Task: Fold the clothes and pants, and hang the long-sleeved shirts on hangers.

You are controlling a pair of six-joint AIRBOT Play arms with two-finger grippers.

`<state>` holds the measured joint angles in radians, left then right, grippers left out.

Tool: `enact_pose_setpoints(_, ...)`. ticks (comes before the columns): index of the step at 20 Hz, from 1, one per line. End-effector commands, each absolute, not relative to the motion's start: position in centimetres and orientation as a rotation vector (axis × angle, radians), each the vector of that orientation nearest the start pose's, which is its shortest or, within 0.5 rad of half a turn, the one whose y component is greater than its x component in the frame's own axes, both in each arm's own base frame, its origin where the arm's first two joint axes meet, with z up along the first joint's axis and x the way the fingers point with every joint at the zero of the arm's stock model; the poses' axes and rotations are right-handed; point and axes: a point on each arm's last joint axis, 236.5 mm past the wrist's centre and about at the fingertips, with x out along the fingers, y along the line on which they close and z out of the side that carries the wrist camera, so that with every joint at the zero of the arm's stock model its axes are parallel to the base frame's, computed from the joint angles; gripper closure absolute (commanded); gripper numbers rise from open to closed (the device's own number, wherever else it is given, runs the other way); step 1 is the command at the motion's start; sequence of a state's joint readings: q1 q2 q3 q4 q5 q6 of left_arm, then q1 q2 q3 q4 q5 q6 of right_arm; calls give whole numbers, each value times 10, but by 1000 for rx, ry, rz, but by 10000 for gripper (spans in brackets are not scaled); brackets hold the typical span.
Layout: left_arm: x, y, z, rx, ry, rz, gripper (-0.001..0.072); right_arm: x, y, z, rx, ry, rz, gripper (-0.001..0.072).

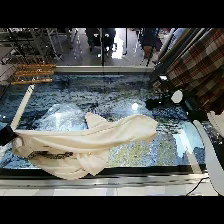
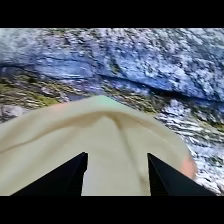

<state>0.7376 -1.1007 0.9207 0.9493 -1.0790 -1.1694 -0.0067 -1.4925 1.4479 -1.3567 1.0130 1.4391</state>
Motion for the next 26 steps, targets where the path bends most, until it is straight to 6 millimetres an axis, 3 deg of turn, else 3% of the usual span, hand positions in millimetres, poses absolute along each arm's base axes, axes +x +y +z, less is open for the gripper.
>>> enact_pose_setpoints(1,344,144,34,-641,895,144,685,450,-14,8,193,1233,102,263)
enact_pose_setpoints(3,344,144,34,-642,895,144,685,428,-28,-18,322,1291,107,263)
enact_pose_setpoints(5,344,144,34,-641,895,144,685,426,-33,-37,455,1262,119,263)
enact_pose_setpoints(10,344,144,34,-641,895,144,685,460,-30,-77,557,1174,125,261)
enact_pose_setpoints(14,344,144,34,-641,895,144,685,473,-8,-104,591,1199,174,264)
enact_pose_setpoints(15,344,144,34,-641,895,144,685,474,-3,-107,587,1206,182,317)
enact_pose_setpoints(17,344,144,34,-641,895,144,685,479,3,-108,574,1201,190,529)
enact_pose_setpoints(18,344,144,34,-641,895,144,685,480,2,-107,570,1199,190,566)
enact_pose_setpoints(19,344,144,34,-641,895,144,684,481,1,-104,565,1195,191,684)
enact_pose_setpoints(23,344,144,34,-642,897,143,668,487,-13,-93,499,1201,162,683)
enact_pose_setpoints(26,344,143,36,-640,894,142,684,499,-16,-60,443,1164,191,683)
